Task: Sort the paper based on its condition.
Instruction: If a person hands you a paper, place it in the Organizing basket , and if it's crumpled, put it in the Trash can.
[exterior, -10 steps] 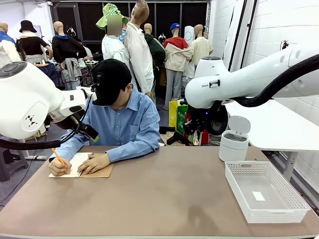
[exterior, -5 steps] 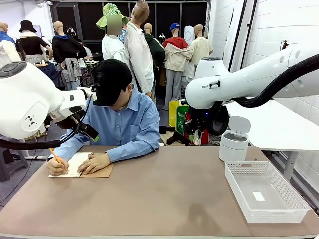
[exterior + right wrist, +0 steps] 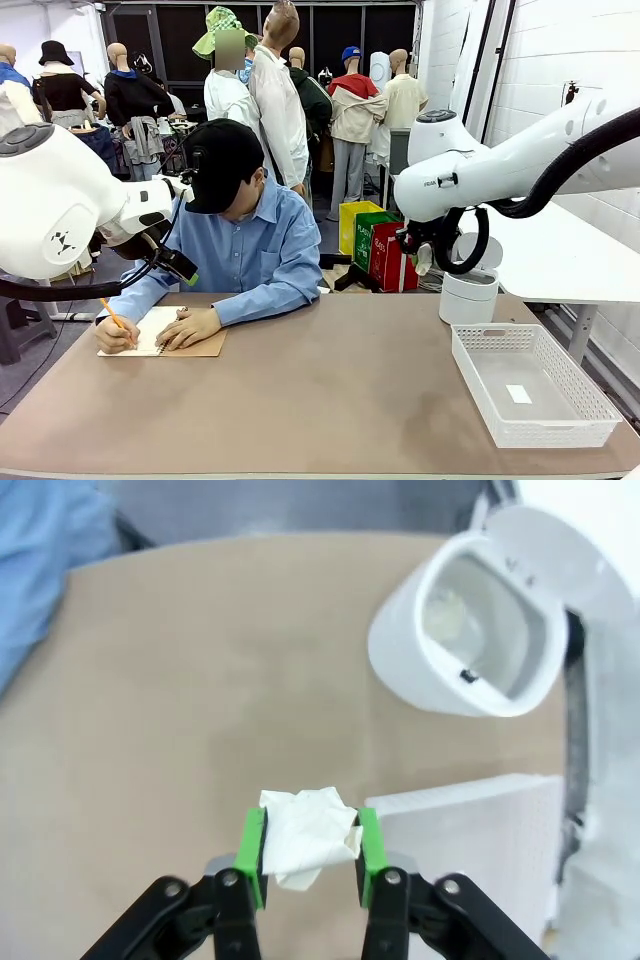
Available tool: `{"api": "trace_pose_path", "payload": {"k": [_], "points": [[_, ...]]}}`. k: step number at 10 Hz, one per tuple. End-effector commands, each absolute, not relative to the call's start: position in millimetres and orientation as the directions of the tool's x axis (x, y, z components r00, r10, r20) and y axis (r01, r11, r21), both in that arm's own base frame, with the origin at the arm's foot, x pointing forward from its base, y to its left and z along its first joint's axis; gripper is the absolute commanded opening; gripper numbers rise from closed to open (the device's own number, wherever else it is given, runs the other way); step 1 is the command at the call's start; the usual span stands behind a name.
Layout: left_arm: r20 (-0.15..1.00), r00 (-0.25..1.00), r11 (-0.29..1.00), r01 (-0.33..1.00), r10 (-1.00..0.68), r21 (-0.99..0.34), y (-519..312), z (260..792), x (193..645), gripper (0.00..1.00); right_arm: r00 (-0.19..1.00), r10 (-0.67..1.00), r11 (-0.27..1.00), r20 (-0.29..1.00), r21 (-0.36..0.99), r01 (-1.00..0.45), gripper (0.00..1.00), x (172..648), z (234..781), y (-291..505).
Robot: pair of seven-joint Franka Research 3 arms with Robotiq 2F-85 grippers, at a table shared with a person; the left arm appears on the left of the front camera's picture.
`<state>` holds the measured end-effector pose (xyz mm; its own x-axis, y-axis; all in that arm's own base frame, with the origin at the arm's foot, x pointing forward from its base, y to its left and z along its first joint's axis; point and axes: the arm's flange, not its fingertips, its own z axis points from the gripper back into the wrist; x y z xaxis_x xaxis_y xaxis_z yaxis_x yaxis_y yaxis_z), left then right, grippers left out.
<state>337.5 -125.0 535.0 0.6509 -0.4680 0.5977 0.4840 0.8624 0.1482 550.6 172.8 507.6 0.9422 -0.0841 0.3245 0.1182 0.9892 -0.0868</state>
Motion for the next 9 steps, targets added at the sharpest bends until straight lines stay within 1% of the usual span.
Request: {"api": "trace_pose_path", "payload": {"k": [1, 3, 5, 9], "points": [[0.593, 0.654, 0.862, 0.485, -0.469, 0.147, -125, 534, 337, 1.00, 0.917, -0.209, 0.965, 0.338, -0.081, 0.250, 0.42, 571, 507, 162], [0.593, 0.654, 0.862, 0.485, -0.469, 0.147, -125, 534, 337, 1.00, 0.907, -0.283, 0.952, 0.311, -0.019, 0.304, 0.42, 592, 510, 130], [0.593, 0.654, 0.862, 0.485, -0.469, 0.147, -125, 534, 337, 1.00, 0.889, -0.335, 0.937, 0.314, 0.014, 0.348, 0.42, 610, 508, 109], [0.593, 0.654, 0.862, 0.485, -0.469, 0.147, -125, 534, 337, 1.00, 0.835, -0.432, 0.891, 0.341, 0.016, 0.454, 0.42, 627, 484, 78]]}}
